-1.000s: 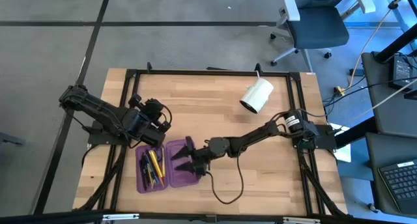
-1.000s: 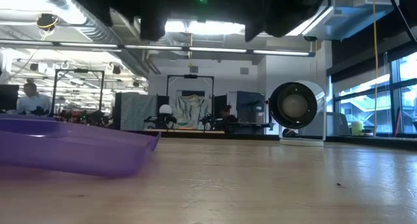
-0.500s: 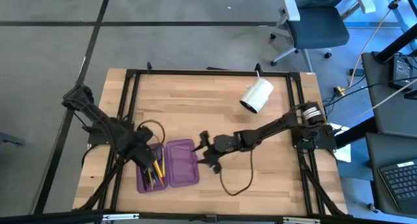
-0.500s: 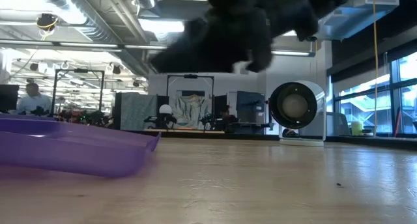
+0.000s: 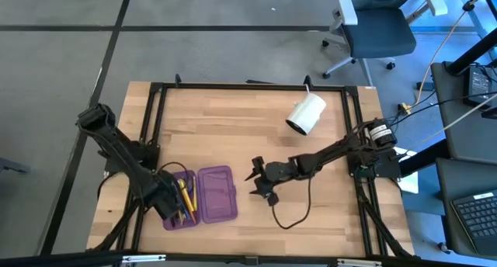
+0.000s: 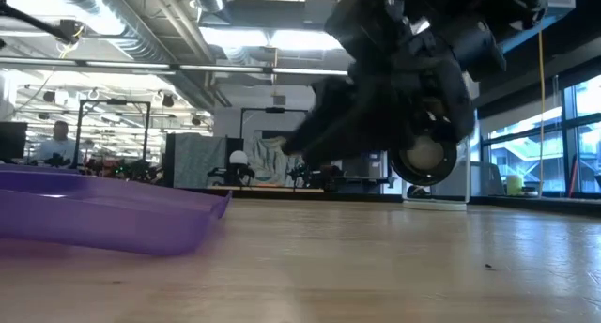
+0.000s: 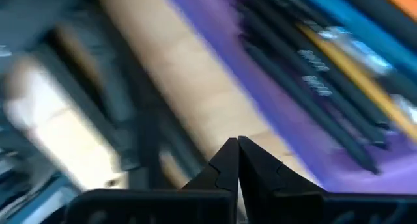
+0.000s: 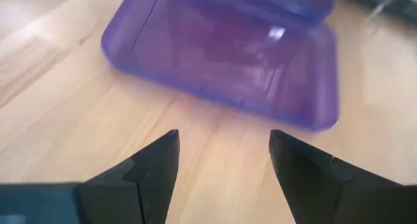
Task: Pick & place school supplies into a supply box
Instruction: Close the purple box organizer
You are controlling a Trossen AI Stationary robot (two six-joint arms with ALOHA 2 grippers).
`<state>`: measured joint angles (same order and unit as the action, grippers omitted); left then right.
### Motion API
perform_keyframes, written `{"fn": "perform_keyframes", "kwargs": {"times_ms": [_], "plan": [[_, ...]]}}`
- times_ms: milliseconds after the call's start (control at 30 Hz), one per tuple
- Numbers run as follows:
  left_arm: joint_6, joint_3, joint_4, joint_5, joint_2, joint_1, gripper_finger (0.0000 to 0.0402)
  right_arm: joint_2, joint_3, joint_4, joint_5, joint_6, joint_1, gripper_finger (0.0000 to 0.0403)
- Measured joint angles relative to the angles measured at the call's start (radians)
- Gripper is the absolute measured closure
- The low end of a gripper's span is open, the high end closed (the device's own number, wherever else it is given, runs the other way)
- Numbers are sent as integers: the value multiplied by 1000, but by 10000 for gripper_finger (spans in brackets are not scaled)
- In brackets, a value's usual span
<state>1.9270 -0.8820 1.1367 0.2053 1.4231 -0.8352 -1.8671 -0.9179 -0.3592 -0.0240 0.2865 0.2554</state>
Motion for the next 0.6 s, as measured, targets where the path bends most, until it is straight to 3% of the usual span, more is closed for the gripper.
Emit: {"fn": "perform_keyframes", "kwargs": {"times_ms": [100,267,600], "plan": [[18,54,-95,-5,0,-10,399,0,14,33,21,-50,0,161],[51,136,-213,-33,0,-29,399,0,87,14,178,-117,0,161],[51,154,-307,-267,0,-7,399,0,288,-235,192,-334,-23,161]]}}
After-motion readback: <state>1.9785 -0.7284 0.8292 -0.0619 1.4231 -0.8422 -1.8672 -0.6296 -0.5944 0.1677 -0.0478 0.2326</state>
